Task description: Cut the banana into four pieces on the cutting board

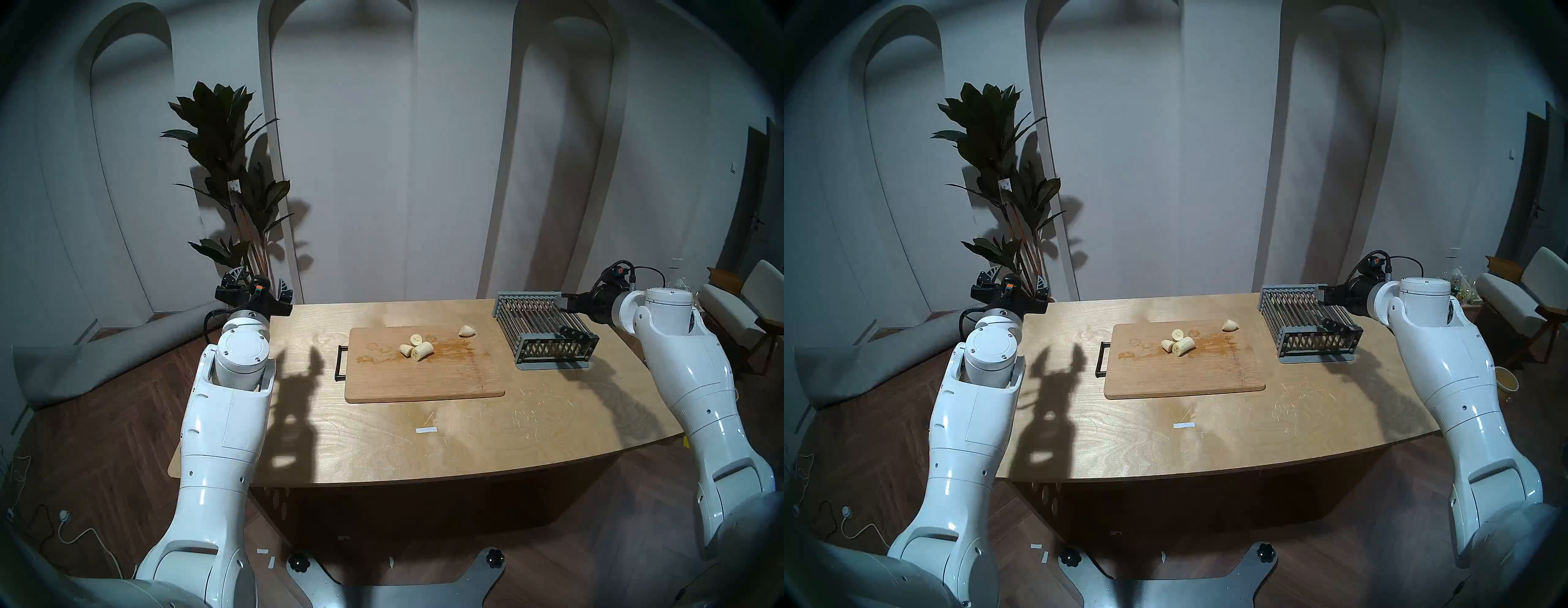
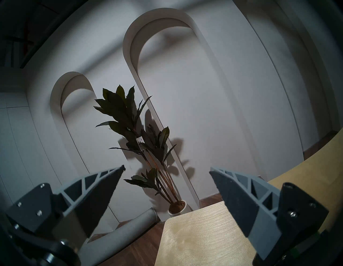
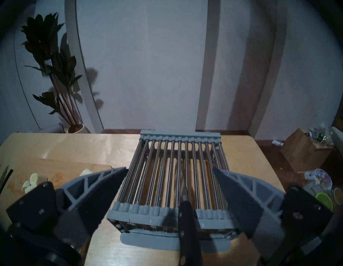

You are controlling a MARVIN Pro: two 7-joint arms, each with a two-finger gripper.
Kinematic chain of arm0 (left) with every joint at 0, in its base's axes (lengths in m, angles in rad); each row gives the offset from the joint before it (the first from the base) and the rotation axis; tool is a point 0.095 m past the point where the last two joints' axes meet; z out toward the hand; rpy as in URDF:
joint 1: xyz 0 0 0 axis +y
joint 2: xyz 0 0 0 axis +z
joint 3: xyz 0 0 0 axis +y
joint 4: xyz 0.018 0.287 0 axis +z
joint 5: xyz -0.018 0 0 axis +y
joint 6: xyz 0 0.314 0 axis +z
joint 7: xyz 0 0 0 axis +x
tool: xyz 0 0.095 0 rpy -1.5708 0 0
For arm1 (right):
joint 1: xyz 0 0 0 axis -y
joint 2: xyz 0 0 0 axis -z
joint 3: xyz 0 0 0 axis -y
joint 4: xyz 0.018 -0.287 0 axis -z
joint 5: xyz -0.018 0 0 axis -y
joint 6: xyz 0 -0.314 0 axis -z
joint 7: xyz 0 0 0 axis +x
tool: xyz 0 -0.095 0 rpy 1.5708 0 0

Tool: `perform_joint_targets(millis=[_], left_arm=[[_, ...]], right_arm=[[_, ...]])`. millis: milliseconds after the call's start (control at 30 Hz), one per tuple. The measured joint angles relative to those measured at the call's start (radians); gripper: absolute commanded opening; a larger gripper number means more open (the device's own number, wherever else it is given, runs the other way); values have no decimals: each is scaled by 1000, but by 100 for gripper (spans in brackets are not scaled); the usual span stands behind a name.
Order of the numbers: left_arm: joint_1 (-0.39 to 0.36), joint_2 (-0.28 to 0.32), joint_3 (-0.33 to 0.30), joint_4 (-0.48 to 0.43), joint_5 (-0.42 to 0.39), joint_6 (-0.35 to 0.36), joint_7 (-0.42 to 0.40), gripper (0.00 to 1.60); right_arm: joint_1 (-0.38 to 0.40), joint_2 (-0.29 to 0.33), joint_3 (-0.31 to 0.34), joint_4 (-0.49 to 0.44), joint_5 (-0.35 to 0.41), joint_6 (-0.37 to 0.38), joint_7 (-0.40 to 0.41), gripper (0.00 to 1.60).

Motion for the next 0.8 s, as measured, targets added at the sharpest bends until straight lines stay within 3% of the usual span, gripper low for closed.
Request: perform_joint_targets(millis=[800], left_arm=[[0,3,3,0,-3,0,4,160]], right_arm=[[-319,-236,69,-291,-83,-366,-223,160]])
